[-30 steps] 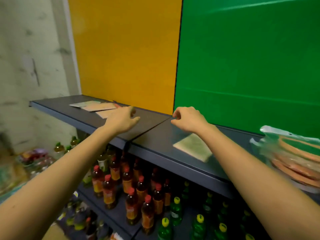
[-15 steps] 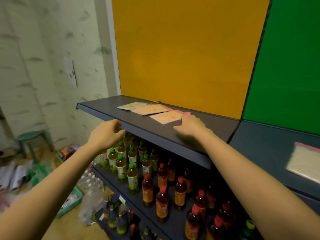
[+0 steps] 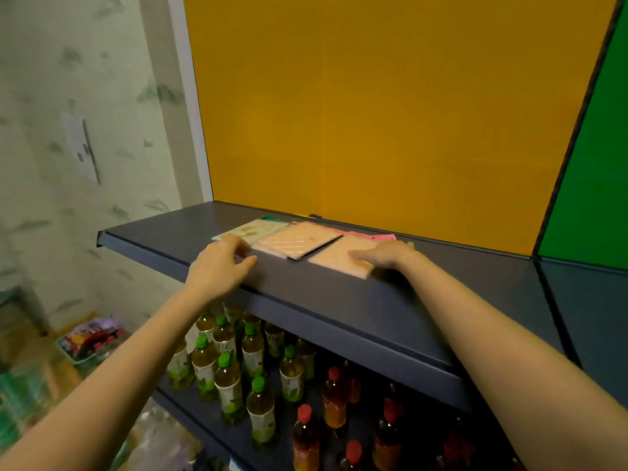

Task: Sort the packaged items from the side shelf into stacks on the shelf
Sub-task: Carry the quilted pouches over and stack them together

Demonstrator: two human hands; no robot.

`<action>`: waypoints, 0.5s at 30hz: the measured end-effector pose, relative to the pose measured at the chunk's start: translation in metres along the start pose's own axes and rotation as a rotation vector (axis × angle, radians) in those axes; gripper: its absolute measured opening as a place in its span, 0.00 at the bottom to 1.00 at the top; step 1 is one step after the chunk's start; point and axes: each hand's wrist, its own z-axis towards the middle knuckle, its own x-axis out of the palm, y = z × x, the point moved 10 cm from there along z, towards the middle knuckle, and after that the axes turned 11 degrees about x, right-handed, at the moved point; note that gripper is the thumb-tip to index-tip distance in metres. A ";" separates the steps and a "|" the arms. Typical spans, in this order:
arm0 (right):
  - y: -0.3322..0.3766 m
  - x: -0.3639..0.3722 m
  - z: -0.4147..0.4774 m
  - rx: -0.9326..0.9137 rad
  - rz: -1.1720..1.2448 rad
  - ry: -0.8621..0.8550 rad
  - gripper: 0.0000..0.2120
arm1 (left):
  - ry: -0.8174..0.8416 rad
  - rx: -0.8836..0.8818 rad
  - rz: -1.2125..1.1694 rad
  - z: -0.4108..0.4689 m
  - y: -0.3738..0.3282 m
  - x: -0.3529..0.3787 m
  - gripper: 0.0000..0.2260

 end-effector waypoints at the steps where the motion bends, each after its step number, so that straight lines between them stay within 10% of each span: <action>1: 0.002 -0.001 0.007 0.028 0.002 -0.013 0.50 | -0.004 0.009 -0.005 0.013 0.004 0.003 0.13; 9: 0.015 -0.006 0.018 0.242 0.008 -0.128 0.60 | 0.065 -0.014 -0.048 0.076 0.027 0.052 0.16; 15: 0.031 -0.002 0.019 0.296 -0.036 -0.084 0.59 | 0.308 0.039 0.153 0.113 0.016 0.088 0.40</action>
